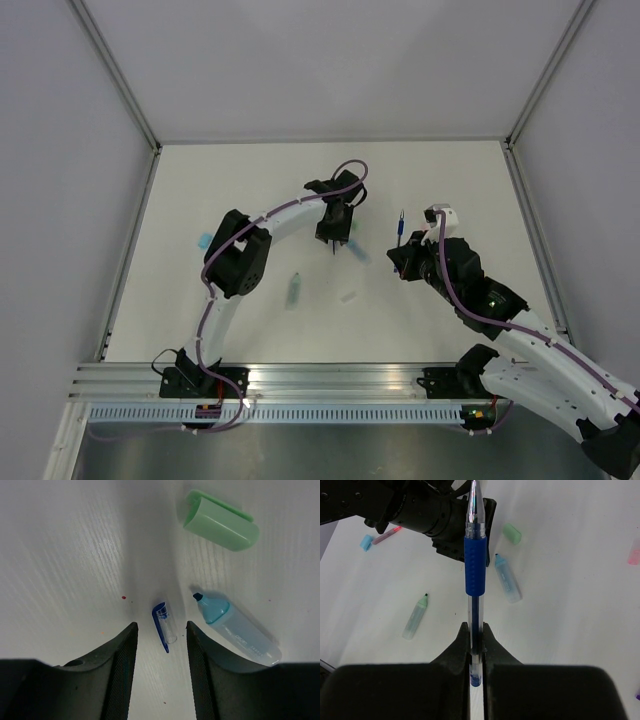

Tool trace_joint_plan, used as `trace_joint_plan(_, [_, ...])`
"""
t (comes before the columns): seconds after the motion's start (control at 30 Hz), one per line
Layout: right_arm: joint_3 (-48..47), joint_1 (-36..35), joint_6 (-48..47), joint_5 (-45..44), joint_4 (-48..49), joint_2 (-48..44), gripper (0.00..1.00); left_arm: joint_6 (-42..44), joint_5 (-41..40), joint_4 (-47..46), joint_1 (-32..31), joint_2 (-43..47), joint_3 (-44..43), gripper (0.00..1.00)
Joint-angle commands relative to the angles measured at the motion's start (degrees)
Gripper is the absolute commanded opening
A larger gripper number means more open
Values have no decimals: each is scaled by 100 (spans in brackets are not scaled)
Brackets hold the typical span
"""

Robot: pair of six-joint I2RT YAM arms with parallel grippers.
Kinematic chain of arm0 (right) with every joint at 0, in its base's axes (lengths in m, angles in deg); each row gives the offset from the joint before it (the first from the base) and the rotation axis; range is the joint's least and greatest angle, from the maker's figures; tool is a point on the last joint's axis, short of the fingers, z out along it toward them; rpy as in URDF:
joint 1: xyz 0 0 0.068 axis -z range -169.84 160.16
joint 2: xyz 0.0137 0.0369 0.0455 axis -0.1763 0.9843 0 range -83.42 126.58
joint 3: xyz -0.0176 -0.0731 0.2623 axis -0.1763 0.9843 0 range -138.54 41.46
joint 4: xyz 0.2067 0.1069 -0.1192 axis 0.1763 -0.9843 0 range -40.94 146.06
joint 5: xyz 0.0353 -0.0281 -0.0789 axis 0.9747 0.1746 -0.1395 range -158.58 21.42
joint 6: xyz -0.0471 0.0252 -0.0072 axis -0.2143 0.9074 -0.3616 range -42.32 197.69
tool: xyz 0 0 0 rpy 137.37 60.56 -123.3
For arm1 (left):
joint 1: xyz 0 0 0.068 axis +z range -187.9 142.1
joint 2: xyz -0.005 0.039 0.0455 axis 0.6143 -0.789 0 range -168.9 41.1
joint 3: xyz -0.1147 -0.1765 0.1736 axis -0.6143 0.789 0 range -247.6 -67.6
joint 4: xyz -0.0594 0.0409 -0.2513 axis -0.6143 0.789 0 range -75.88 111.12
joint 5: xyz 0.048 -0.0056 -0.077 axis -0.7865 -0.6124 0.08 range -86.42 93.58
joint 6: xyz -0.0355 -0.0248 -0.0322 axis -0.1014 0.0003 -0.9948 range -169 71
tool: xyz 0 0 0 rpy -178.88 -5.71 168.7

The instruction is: Insert the pens into the pen caps

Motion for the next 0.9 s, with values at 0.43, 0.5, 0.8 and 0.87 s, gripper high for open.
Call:
trace_joint_plan(0.43, [16,26,-68,13,49,-70,0,202,-471,563,-53,-372,-544,46])
trace_joint_plan(0.5, [16,17,-76,4,67,-61,0,211,-480,633,-62,-451,-631,45])
trace_joint_plan(0.8, [7,17,-85,4,111,-9,0,351,-357,748,-106,-724,-869,40])
trace_joint_plan(0.87, [-2,17,-85,13,102,18,0,386,-321,774,-115,-750,-896,40])
